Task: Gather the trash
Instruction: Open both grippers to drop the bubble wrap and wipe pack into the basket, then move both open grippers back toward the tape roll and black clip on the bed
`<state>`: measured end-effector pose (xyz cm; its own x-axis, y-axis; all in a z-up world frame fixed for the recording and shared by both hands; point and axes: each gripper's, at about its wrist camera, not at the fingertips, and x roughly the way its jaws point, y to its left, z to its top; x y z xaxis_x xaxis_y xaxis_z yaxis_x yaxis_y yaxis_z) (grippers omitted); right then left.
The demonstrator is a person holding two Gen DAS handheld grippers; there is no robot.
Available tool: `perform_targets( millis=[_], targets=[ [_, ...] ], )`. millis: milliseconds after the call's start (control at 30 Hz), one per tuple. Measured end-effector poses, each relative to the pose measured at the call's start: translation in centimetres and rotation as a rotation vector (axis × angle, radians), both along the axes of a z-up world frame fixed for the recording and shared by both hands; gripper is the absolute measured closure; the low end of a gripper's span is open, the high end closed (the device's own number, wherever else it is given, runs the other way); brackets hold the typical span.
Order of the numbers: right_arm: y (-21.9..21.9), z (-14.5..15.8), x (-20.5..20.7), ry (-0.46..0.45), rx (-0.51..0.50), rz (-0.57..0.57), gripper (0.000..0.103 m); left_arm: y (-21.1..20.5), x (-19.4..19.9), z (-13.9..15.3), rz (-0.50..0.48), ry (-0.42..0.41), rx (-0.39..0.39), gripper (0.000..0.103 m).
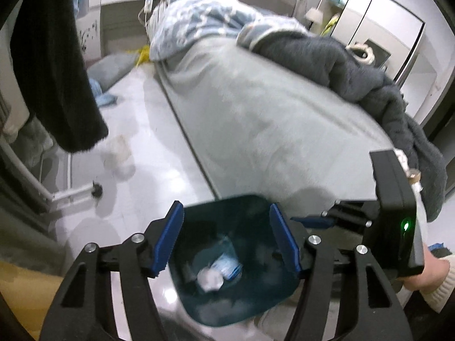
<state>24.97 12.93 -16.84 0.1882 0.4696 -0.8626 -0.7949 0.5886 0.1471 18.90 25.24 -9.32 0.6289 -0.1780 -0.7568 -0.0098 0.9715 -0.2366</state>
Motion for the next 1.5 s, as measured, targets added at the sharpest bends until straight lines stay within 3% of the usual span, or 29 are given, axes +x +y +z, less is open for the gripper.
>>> perform_targets(
  millis=[300,633,1133,1500],
  targets=[
    [-2.7,3.1,0.0,-0.059,0.08,-0.011,0.041,-2.9,1.1,3.1,-0.009,-0.136,-0.017,0.041],
    [-8.8,5.3,1.5,-0.124,0.142,-0.106,0.032,-7.4,2.6,4.4,-0.059,-0.195,-0.02,0.041],
    [-20.1,7.1,3.2,-0.19,0.155,-0.261,0.024,-15.2,4.4,4.5,-0.181,-0.202,-0.039,0.041],
    [-27.1,8.2,2.8,-0.248,0.128,-0.333,0.021,-21.8,4.8,2.8,-0.316,-0.165,-0.026,0.042]
  ],
)
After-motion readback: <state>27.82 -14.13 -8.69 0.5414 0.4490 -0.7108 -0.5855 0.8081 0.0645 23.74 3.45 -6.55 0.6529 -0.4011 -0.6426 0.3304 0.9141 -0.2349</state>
